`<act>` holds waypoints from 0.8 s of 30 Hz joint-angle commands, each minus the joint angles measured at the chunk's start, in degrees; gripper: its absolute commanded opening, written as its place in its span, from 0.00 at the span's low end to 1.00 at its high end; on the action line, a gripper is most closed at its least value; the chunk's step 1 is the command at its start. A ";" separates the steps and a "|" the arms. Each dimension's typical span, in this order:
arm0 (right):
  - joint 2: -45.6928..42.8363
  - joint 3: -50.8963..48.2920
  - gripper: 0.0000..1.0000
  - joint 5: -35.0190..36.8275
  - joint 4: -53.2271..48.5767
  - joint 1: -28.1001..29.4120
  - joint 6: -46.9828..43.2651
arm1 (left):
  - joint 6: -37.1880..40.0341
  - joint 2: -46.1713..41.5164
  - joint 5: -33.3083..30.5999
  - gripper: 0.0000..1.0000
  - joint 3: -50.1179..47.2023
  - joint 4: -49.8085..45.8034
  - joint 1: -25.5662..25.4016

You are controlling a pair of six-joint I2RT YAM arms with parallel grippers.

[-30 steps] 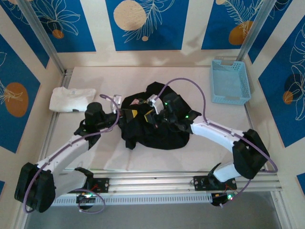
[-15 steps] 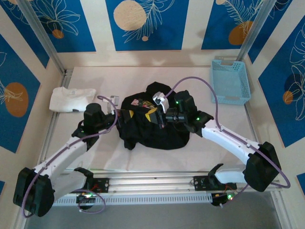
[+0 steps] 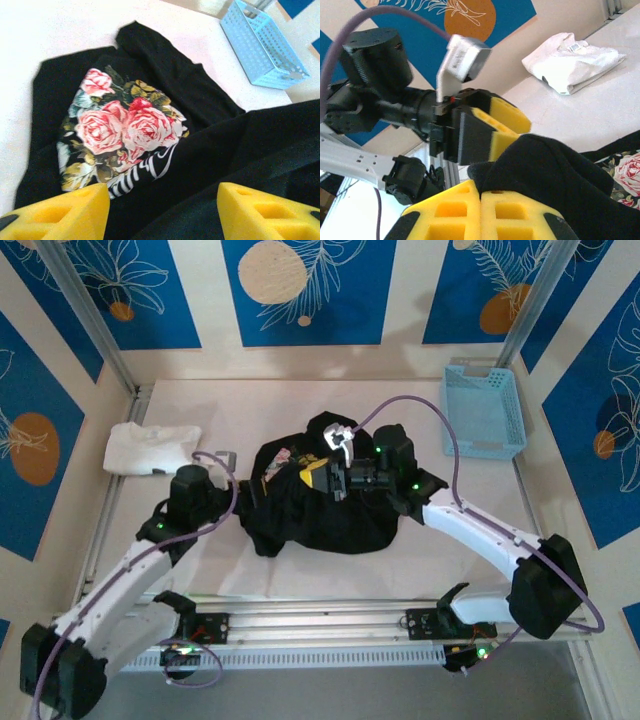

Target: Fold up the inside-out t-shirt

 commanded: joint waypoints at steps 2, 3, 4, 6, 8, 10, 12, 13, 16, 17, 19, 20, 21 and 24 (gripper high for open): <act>1.84 -0.64 0.00 0.34 4.53 -0.22 4.78 | 2.90 -6.54 -4.51 0.59 2.52 -8.47 -2.66; 2.23 -0.47 0.00 0.75 4.54 -0.31 5.04 | 2.76 -7.57 -2.73 0.57 2.42 -8.75 -3.49; 2.64 -0.27 0.00 1.10 4.54 -0.35 5.26 | 2.29 -8.08 -0.23 0.55 2.25 -8.17 -4.40; 3.31 0.07 0.00 1.44 4.71 -0.50 5.78 | 0.50 -7.90 4.47 0.52 2.04 -6.14 -6.24; 3.71 0.20 0.00 1.63 5.09 -0.59 6.07 | -0.71 -6.51 7.40 0.51 1.50 -3.00 -8.27; 4.07 0.18 0.00 1.83 5.47 -0.67 6.54 | -1.54 -3.95 8.56 0.52 1.32 0.76 -10.16; 4.34 0.18 0.00 1.50 5.93 -0.65 7.38 | -2.38 -0.87 9.63 0.52 1.66 3.97 -11.32; 4.28 0.14 0.00 1.25 6.03 -0.68 7.57 | -2.53 1.02 10.06 0.53 2.09 5.45 -11.76; 3.57 -0.14 0.00 1.65 5.40 -0.67 7.57 | -2.79 5.84 10.54 0.52 3.23 8.83 -12.49; 3.26 -0.12 0.00 1.79 4.89 -0.76 7.40 | -2.73 7.00 10.55 0.49 3.42 9.59 -12.61; 1.91 0.15 0.00 1.57 2.58 -1.04 6.52 | -2.22 9.06 8.76 0.36 3.94 9.28 -12.58; 1.20 0.56 0.00 1.56 0.50 -1.32 5.61 | -1.34 9.36 8.22 0.28 4.04 8.66 -12.49; 0.22 1.41 0.00 1.65 -2.46 -1.73 4.27 | 0.05 9.29 7.67 0.18 4.25 7.69 -12.44; -1.60 4.55 0.00 0.23 -12.26 -3.91 1.09 | 3.38 6.54 8.92 0.00 3.37 7.40 -11.46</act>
